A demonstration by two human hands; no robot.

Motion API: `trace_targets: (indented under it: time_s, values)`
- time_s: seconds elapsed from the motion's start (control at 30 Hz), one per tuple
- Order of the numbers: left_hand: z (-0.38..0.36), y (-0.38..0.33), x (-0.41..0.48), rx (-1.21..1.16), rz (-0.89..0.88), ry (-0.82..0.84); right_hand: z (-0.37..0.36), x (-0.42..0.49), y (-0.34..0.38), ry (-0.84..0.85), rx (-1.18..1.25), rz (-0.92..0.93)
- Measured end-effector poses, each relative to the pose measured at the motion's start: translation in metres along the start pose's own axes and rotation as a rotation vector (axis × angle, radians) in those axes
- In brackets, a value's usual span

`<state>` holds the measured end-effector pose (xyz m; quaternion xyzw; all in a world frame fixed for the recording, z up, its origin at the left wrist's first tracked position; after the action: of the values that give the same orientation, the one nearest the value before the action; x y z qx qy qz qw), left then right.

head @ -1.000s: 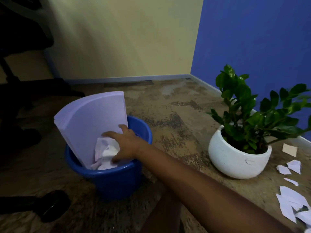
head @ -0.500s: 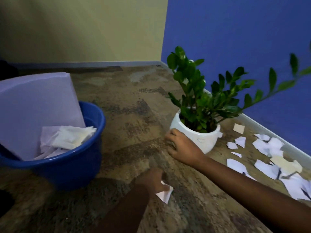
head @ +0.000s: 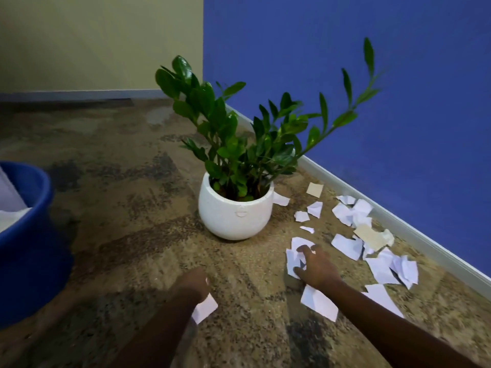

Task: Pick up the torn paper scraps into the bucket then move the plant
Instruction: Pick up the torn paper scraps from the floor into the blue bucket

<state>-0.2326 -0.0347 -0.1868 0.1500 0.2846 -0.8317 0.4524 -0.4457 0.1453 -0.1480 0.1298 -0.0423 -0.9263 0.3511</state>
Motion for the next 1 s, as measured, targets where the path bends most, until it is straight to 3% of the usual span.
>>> trace_targets:
  time_s: [0.1,0.27,0.37,0.53,0.67,0.73,0.83,0.9,1.0]
  values:
    - [-0.001,-0.021,0.003,-0.100,0.002,-0.049,-0.006,0.004,-0.034,0.002,0.139,-0.149]
    - [-0.016,-0.054,0.009,-0.566,0.056,-0.096,-0.016,0.007,-0.055,0.024,0.274,-0.214]
    - [-0.029,-0.075,0.001,-0.708,0.133,-0.104,-0.005,0.006,-0.050,-0.104,0.338,-0.110]
    - [-0.056,-0.123,-0.013,-0.910,0.122,0.043,0.009,-0.015,-0.010,-0.177,0.552,0.177]
    - [-0.062,-0.169,-0.034,-1.400,-0.009,0.211,0.013,-0.029,0.018,-0.242,0.620,0.303]
    - [-0.065,-0.181,-0.041,-1.350,-0.141,0.266,0.016,-0.027,0.020,-0.285,0.668,0.299]
    - [-0.079,-0.185,-0.036,-1.399,-0.098,0.475,0.018,-0.014,0.014,-0.287,0.703,0.281]
    - [-0.079,-0.180,-0.028,-1.435,-0.034,0.432,0.015,0.001,0.006,-0.246,0.651,0.256]
    - [-0.069,-0.163,-0.013,-1.264,0.037,0.211,0.014,0.027,-0.014,-0.247,0.480,0.142]
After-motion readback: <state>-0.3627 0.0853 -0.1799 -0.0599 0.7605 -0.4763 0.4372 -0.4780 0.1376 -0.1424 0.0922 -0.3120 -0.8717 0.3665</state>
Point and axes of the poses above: each hand's wrist, its own x-axis towards the middle knuckle, its own z-axis out of the back of the hand, y = z × x, the point moved 8 cm from there along x, towards the middle knuckle, and after that the axes turned 4 degrees about z, right-handed, at the moved point
